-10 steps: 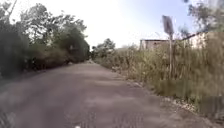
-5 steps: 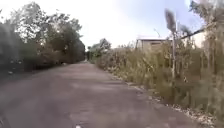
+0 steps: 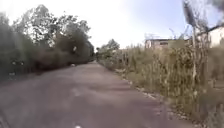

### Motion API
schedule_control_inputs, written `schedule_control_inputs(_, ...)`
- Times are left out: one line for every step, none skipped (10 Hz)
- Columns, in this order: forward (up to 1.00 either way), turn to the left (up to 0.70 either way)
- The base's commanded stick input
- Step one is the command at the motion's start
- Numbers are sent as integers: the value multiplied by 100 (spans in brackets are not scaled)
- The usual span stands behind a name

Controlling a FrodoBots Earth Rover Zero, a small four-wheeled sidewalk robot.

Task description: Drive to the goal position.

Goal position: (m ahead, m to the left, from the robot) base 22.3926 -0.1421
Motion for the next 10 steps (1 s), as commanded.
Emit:
schedule_control_inputs(100,-1)
schedule_control_inputs(100,-1)
schedule_control_inputs(100,-1)
schedule_control_inputs(100,-4)
schedule_control_inputs(100,-9)
schedule_control_inputs(100,-14)
schedule_control_inputs(100,-15)
schedule_control_inputs(100,-15)
schedule_control_inputs(100,-15)
schedule_control_inputs(100,-15)
